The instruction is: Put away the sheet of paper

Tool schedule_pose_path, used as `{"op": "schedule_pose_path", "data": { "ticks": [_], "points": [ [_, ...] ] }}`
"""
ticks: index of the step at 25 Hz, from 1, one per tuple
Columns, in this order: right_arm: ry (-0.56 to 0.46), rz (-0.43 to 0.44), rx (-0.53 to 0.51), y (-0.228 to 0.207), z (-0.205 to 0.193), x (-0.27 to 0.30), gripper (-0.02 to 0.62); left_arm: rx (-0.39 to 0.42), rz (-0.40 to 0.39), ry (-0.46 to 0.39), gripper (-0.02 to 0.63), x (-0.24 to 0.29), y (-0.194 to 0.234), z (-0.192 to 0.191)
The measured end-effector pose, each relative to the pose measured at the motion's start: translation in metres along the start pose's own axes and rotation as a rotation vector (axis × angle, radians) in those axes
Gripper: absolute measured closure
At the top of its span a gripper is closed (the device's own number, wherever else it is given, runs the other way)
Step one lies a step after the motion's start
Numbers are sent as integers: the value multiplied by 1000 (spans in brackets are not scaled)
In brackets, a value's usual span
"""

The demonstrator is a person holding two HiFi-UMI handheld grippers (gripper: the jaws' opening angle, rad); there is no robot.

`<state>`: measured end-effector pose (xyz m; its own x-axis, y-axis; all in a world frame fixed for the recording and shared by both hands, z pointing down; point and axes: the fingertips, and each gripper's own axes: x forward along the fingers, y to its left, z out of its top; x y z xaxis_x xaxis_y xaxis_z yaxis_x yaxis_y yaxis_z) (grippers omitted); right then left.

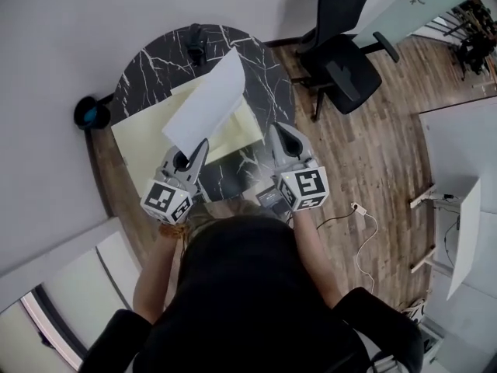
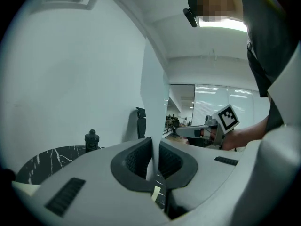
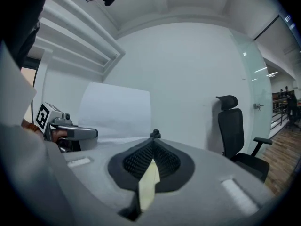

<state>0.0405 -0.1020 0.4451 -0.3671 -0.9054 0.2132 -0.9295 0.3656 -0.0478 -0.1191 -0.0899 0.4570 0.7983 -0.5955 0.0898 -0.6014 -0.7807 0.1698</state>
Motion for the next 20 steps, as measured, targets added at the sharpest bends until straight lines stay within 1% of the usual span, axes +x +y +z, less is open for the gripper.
{"op": "schedule_pose_path", "data": {
  "ticks": [3,4,6,8,11,13,15,17,20],
  "points": [
    [15,-2,7,-3,-8,0,597,-41,-69,-3,598,-2,-5,0],
    [16,3,8,-3,-10,1,597,-66,-89,-8,598,-2,-5,-1],
    [16,15,3,-3,-12,1,597,-144,-109,-13,598,0,-3,-9],
    [16,29,-2,-3,-14,-1,597,-236,-105,5,598,2,4,-24],
    [17,53,12,-3,-16,-6,597,-338,-90,93,598,8,15,-60],
    [13,69,13,-3,-13,-10,597,-425,-66,139,598,16,27,-88],
    [11,88,-2,2,-12,-12,597,-509,-36,167,598,19,41,-111],
    [13,92,3,3,-12,-15,597,-562,-12,201,598,22,52,-130],
    [26,80,40,-2,-16,-19,597,-616,9,249,598,32,63,-154]
  ]
}}
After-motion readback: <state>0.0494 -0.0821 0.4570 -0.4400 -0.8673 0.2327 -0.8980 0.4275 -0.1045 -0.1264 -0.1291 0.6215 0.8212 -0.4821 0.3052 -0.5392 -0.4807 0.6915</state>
